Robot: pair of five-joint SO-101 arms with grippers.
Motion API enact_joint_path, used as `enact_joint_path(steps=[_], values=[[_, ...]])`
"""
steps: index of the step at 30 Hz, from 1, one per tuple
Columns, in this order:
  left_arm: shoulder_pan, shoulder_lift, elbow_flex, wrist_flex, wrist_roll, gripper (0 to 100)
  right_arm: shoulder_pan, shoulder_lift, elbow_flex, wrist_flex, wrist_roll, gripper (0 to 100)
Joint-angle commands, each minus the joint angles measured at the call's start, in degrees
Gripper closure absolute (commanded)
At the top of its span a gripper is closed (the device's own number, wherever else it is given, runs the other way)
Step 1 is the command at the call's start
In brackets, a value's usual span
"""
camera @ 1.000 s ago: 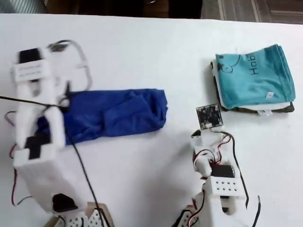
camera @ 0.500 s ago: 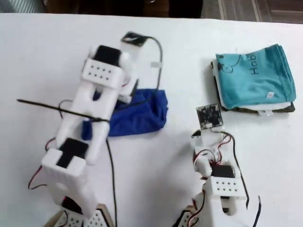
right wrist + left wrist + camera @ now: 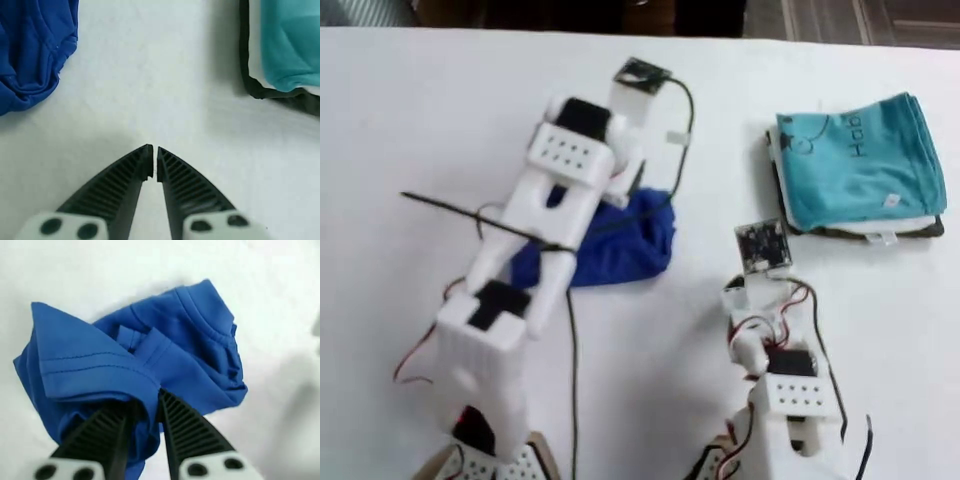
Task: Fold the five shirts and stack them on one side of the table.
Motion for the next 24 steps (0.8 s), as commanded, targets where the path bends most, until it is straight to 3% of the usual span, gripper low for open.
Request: enact_joint_path(steps=[1, 7, 18, 24], values=[[2.2, 2.1, -7.1, -0.1, 0.2, 97, 0.4, -1.5, -0.4, -1.2, -0.4, 97.4], [5.5, 9.9, -13.4, 0.8, 0.2, 97, 0.5, -1.5, -0.4, -1.2, -0.4, 97.4], [5.8, 16.4, -23.1, 5.7, 0.1, 97, 0.3, -1.5, -0.4, -1.2, -0.3, 97.4], [5.4, 16.5, -23.1, 9.0, 0.2, 79, 0.3, -1.5, -0.4, -1.2, -0.3, 97.4]])
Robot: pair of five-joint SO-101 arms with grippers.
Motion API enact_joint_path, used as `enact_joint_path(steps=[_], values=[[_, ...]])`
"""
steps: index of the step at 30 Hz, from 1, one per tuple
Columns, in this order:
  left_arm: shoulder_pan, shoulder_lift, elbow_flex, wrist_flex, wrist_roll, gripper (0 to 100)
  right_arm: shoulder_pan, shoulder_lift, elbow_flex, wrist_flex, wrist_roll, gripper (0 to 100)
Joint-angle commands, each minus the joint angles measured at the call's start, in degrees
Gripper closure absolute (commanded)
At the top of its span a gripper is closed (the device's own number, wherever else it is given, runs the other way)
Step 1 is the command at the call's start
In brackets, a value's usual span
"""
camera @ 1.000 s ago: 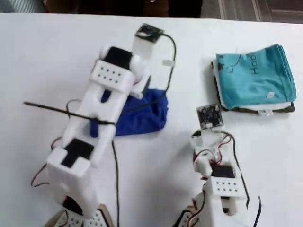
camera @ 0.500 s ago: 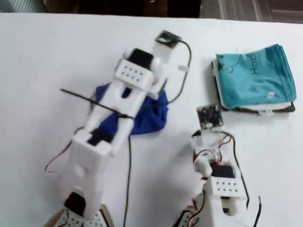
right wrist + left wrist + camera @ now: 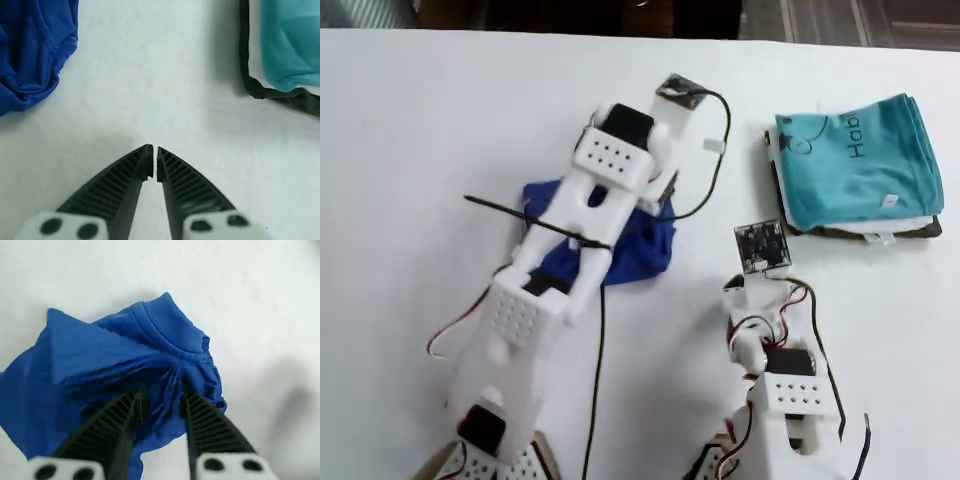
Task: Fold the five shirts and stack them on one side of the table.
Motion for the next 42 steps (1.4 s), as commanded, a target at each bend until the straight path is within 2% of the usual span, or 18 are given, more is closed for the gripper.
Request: enact_joint_path(steps=[1, 6, 9, 11, 13, 15, 20, 24, 27, 32, 36, 42], values=[[-0.2, -1.1, -2.6, 1.2, 0.0, 80, 0.3, -1.5, -0.4, -1.2, -0.3, 97.4], [-3.2, -4.0, -6.3, 1.2, -0.3, 81, 0.3, -1.5, -0.4, -1.2, -0.3, 97.4], [-7.7, -7.4, -8.9, 1.2, -4.0, 81, 0.3, -1.5, -0.4, -1.2, -0.3, 97.4], [-11.9, -10.4, -9.3, 1.3, -6.7, 88, 0.3, -1.5, -0.4, -1.2, -0.3, 97.4], [-16.1, -13.6, -8.4, 1.3, -9.1, 99, 0.5, -1.5, -0.4, -1.2, -0.3, 97.5], [-20.2, -17.1, -6.7, 1.5, -10.3, 96, 0.6, -1.5, -0.4, -0.9, -0.3, 97.5], [-30.0, -27.5, 2.3, 1.5, -10.3, 97, 0.6, -1.5, -0.4, -0.3, 0.0, 97.5], [-36.0, -39.2, 17.5, 1.5, -12.9, 97, 0.6, -1.5, -3.6, 7.1, 0.1, 97.7], [-39.5, -50.2, 31.3, 0.6, -15.9, 97, 0.3, -1.5, -4.1, 8.1, 0.1, 97.8], [-47.3, -68.5, 59.4, -9.1, -16.2, 97, -0.2, -1.5, -4.5, 7.9, -0.2, 97.8], [-52.3, -80.8, 84.8, -21.2, -16.1, 97, -8.2, -0.4, -8.4, 9.6, 0.1, 97.8], [-56.7, -95.5, 112.4, -32.1, -16.1, 97, -19.5, 10.9, -25.3, 15.0, -0.3, 97.8]])
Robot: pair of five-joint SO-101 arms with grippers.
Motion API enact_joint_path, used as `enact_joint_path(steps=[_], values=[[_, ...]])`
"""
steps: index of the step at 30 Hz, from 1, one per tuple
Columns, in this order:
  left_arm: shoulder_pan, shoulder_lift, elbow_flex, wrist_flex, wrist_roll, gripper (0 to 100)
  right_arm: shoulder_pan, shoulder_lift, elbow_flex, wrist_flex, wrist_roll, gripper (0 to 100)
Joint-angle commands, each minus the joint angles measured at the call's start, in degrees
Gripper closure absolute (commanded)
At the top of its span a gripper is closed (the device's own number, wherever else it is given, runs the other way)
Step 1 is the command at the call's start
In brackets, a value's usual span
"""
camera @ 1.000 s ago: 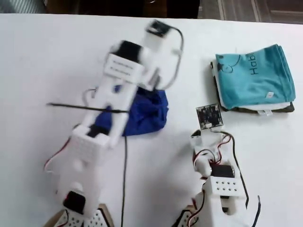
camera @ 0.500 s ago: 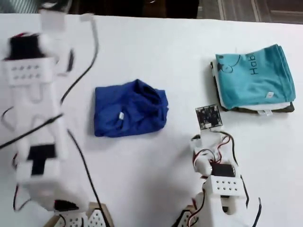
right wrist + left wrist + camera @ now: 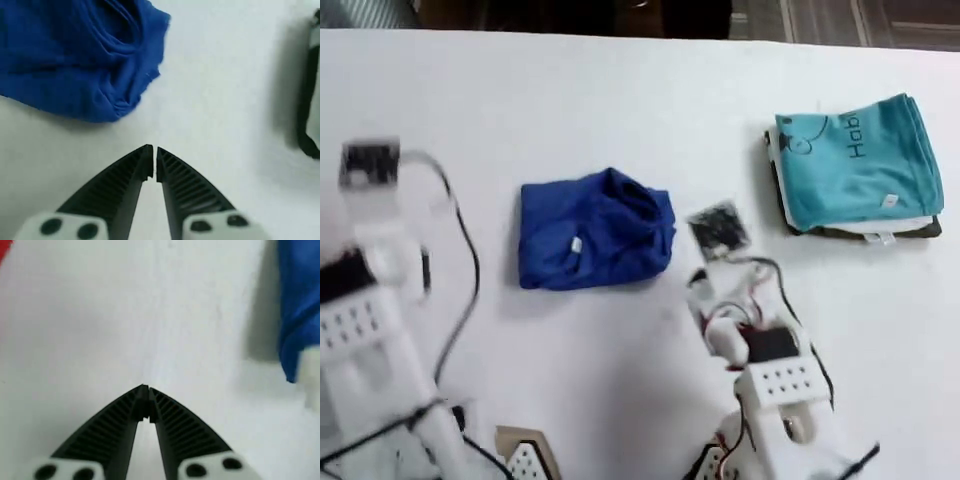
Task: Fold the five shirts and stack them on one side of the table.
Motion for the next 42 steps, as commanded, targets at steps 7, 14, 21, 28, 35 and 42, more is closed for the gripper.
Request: enact_joint_path(steps=[7, 14, 21, 28, 35, 42], values=[[-5.2, -17.7, 28.6, -16.1, -1.0, 97, -9.5, 29.1, -33.7, 6.4, -0.3, 97.8], [-5.2, -20.4, 39.3, -25.2, -8.9, 97, -12.3, 49.2, -57.1, 11.6, -0.4, 97.8], [-5.2, -20.3, 39.7, -26.2, -8.8, 97, -16.3, 67.6, -85.0, 27.0, -0.4, 97.8], [-6.9, -20.0, 39.5, -27.7, -4.4, 97, -20.4, 82.8, -105.9, 36.3, -0.4, 97.8], [-8.3, -20.0, 39.1, -27.8, -4.4, 97, -20.1, 96.2, -116.7, 41.9, -0.4, 97.8], [-8.3, -20.0, 39.1, -27.8, -4.4, 97, -20.1, 100.8, -123.9, 47.1, -0.4, 97.8]])
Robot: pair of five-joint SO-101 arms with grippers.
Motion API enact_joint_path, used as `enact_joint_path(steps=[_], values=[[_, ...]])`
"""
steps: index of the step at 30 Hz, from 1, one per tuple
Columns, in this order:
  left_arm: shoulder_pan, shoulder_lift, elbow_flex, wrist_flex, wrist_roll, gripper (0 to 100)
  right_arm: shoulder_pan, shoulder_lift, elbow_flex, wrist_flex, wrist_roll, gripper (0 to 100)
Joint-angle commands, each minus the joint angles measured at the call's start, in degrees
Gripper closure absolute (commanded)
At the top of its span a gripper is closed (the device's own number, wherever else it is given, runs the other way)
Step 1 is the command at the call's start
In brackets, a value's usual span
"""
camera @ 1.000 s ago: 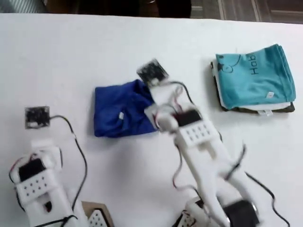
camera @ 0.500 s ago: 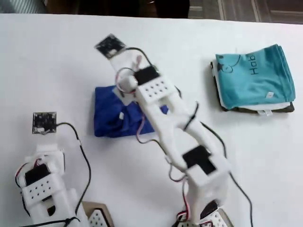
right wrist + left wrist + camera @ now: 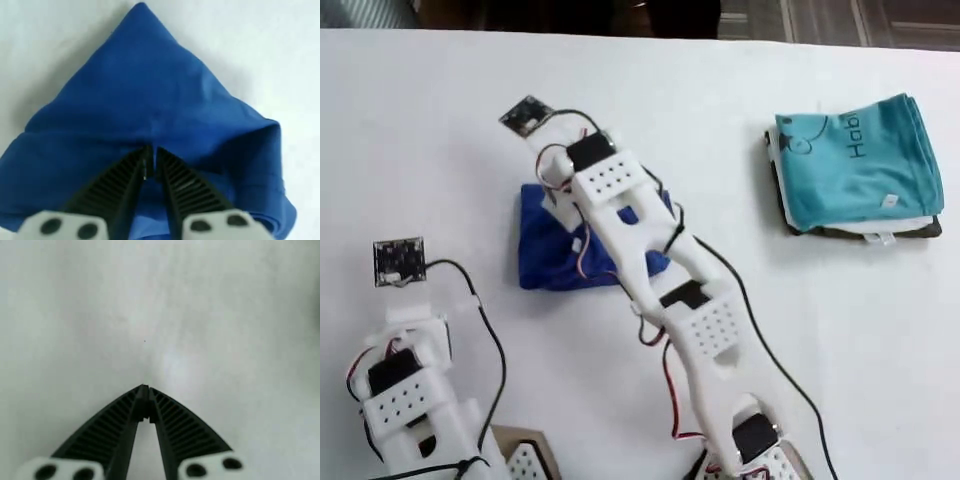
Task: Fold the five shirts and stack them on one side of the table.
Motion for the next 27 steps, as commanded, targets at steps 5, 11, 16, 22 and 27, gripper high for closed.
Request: enact_joint_path(steps=[5, 11, 16, 22, 27], values=[[-0.7, -0.3, -0.8, -1.0, 0.4, 97, 0.0, 2.0, -4.0, 4.1, -0.4, 97.8], [-0.7, -0.3, -0.7, -1.5, 0.4, 97, 0.0, 0.5, -4.0, 8.4, -0.4, 97.8], [-0.7, -0.3, -0.7, -1.6, 0.4, 97, 0.0, -0.5, -4.0, 11.9, -0.4, 97.8], [-0.7, -0.3, -0.7, -1.7, 0.4, 97, 0.7, -2.2, -4.0, 16.0, -0.4, 97.8], [-0.7, -0.3, -0.7, -1.7, 0.4, 97, 3.2, -5.7, -3.4, 16.6, -0.2, 97.8]])
